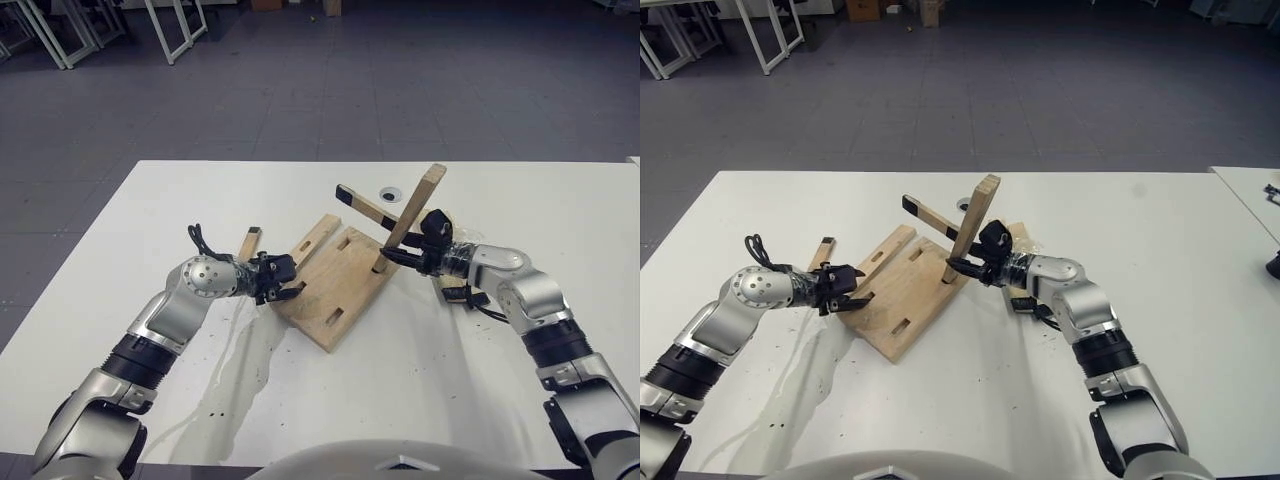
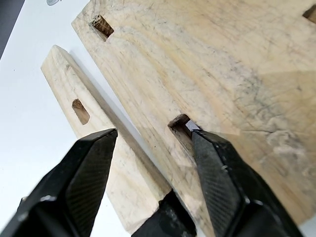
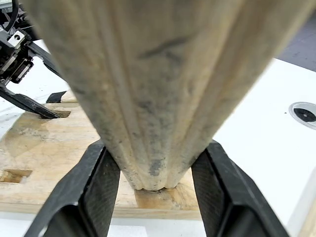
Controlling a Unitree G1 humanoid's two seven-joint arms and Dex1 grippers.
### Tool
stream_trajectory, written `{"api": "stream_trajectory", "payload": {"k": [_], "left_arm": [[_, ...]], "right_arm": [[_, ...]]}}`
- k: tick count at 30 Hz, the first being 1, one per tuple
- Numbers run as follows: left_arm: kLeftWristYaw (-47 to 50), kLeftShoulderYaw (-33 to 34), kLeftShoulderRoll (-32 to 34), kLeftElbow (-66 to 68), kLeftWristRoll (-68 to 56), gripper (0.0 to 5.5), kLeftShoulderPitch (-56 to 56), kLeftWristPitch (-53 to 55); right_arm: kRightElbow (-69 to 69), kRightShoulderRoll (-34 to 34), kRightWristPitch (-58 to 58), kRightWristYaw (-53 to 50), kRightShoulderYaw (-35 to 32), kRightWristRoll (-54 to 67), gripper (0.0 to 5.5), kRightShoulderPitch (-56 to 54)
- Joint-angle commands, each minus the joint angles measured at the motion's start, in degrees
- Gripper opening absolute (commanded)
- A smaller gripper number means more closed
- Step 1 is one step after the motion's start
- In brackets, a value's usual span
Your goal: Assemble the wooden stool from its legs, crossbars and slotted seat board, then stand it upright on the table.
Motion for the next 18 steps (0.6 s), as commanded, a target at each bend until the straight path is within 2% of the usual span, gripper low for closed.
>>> {"api": "stream_trajectory", "payload": {"k": [1,6,10,11,14,16,18], "left_arm": [[-1.8,-2.0,-0.8,2.5,1.1,2.8,3.4,1.4],[-1.8,-1.8,-1.5,4.0,1.7,2.8,2.5,0.9],[-1.1,-1.6,-1.8,3.9,2.1,2.8,2.5,1.4],[-1.0,-1.4,-1.8,3.7,2.0,2.8,2.8,1.5],[-0.6,-1.1,-2.0,3.7,2.0,2.8,3.4,1.5],[-0.5,-1.0,-2.3,4.0,2.1,2.8,3.5,1.3],[-0.4,-0.9,-2.5,4.1,2.2,2.8,3.7,1.3]], "right_arm": [[3.7,-1.7,9.5,1.6,-5.0,2.5,2.02,-2.9],[8.4,-1.5,9.1,4.7,-5.2,-0.2,2.02,-7.7],[-1.6,-5.2,11.4,4.7,-5.4,-1.8,3.1,-4.0],[-5.2,-7.2,12.7,4.7,-5.7,-2.2,3.1,-2.7],[-13.7,-13.5,19.0,4.4,-10.6,-0.6,3.1,-1.9],[-14.4,-16.5,21.2,3.1,-15.1,-0.3,3.1,-5.0],[-11.0,-14.8,19.6,-2.1,-20.7,-0.1,3.1,-13.1]]}}
